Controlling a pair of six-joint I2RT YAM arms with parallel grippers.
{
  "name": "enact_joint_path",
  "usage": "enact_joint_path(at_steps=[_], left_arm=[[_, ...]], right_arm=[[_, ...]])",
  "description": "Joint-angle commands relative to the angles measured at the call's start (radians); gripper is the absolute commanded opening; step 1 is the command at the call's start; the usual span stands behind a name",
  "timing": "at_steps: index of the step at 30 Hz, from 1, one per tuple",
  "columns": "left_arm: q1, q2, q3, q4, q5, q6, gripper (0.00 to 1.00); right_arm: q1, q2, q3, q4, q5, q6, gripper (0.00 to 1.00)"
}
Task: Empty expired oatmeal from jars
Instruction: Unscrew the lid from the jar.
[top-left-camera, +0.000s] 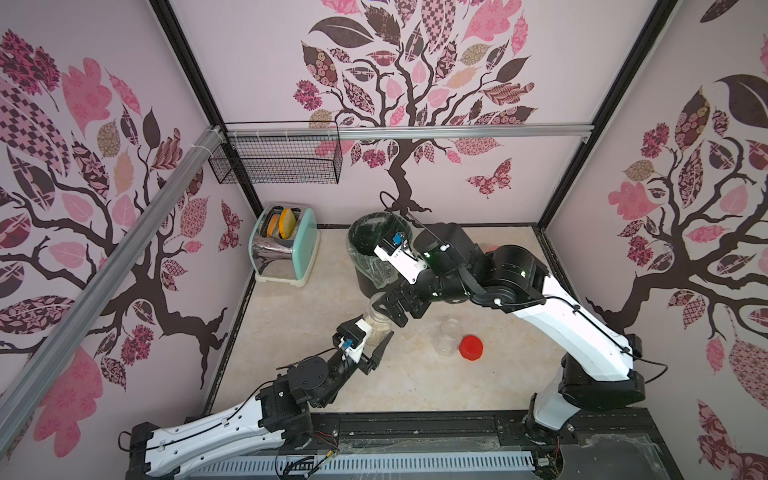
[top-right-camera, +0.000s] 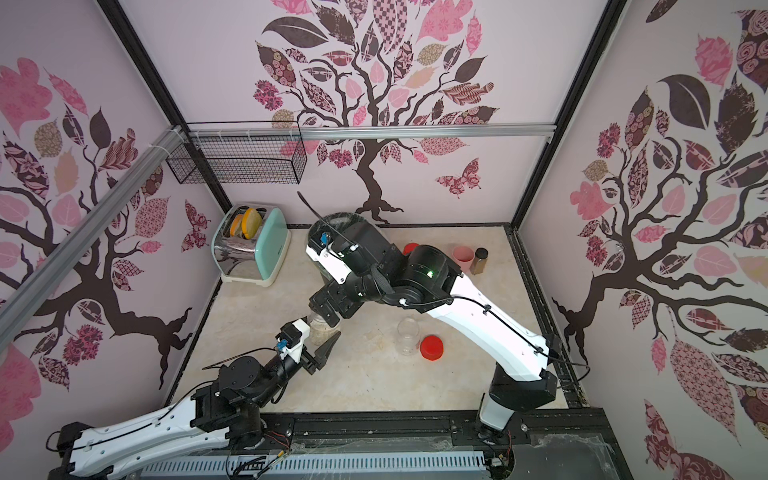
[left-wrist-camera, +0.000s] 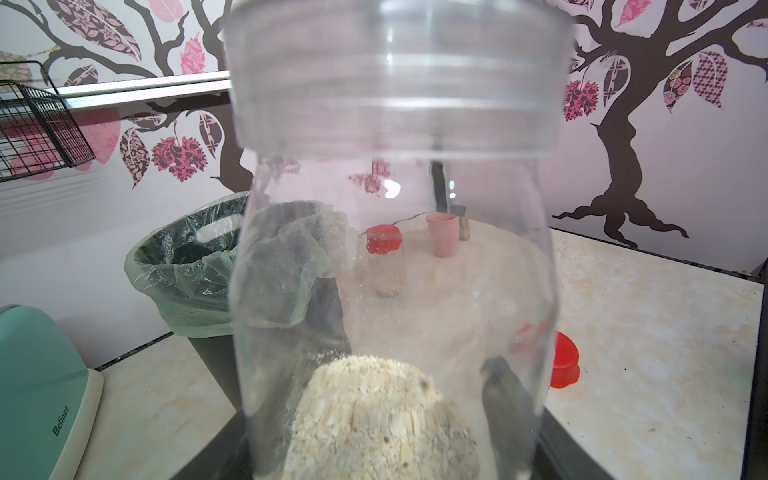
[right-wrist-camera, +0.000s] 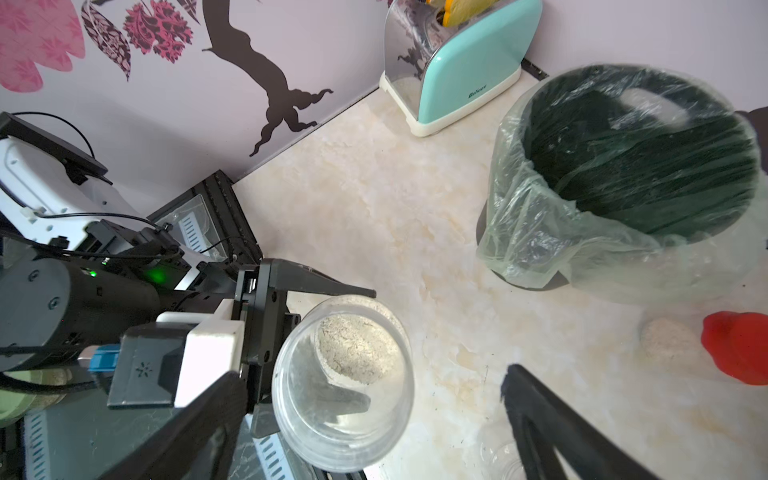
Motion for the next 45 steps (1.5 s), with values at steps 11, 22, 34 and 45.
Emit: enact_joint_path(at_steps=[11,22,34,45], left_arm=[[0.003,-0.006,0.009,0.027,-0.003,0.005,0.36],[0.003,-0.010,0.011,0.025,0.001,0.006,0.36],[0.003,-0.015,0.007,0.017,0.002,-0.005,0.36],[0.004,-0.034,0.006,-0.033,0.002,-0.057,0.35]], right_arm=[[0.036,0.026,-0.019,-0.021,0.009,0.032,1.00],[0.036,0.054,-0.038,-0.011,0.006,0.016,0.97],[0.035,0.054,-0.011,-0.008,-0.047,-0.067,0.75],[-0.019,-0.024,-0.033,-0.067,-0.349,-0.716,0.48]])
